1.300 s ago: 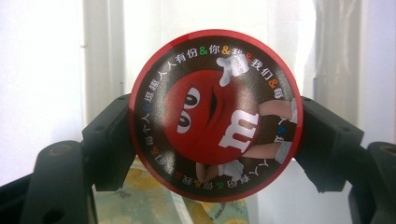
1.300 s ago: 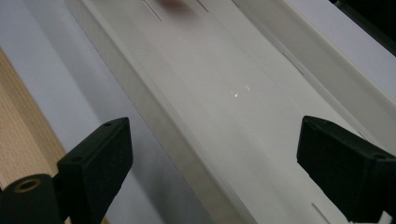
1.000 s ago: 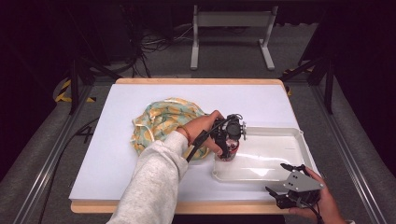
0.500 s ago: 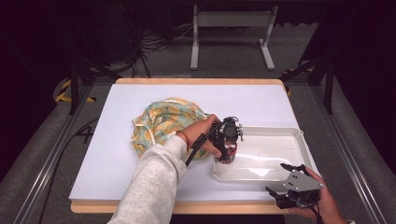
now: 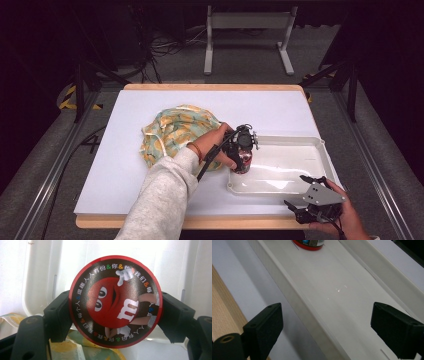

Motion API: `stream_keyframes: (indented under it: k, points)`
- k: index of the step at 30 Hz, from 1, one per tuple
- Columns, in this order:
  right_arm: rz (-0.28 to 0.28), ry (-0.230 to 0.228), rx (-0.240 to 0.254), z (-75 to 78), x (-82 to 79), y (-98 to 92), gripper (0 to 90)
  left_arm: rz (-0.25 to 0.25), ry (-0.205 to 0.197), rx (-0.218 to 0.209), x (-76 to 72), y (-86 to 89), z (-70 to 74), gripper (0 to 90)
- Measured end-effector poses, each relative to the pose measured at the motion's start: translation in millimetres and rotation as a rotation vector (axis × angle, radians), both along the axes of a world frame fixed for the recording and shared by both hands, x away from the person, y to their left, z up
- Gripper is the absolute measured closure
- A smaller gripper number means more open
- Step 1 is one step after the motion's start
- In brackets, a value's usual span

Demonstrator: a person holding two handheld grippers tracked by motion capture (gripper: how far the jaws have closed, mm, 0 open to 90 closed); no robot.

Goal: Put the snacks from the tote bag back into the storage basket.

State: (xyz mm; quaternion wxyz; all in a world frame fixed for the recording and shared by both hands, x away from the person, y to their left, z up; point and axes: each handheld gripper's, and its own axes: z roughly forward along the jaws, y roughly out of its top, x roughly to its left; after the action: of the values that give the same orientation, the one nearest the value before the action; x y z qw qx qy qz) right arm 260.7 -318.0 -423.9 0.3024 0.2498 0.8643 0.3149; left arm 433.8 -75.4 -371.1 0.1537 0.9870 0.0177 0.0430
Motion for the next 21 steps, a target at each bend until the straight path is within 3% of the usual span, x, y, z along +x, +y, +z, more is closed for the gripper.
stream_keyframes:
  k: [12, 21]
  points:
    - [-0.001, 0.002, 0.003, -0.6, 0.1, 0.1, 11.1, 0.001, -0.001, 0.008, -0.2, -0.2, -0.2, 21.5]
    - [0.002, 0.005, -0.002, -1.3, 0.3, 0.4, 11.0, -0.003, -0.023, 0.027, -1.4, -1.4, 0.2, 17.9]
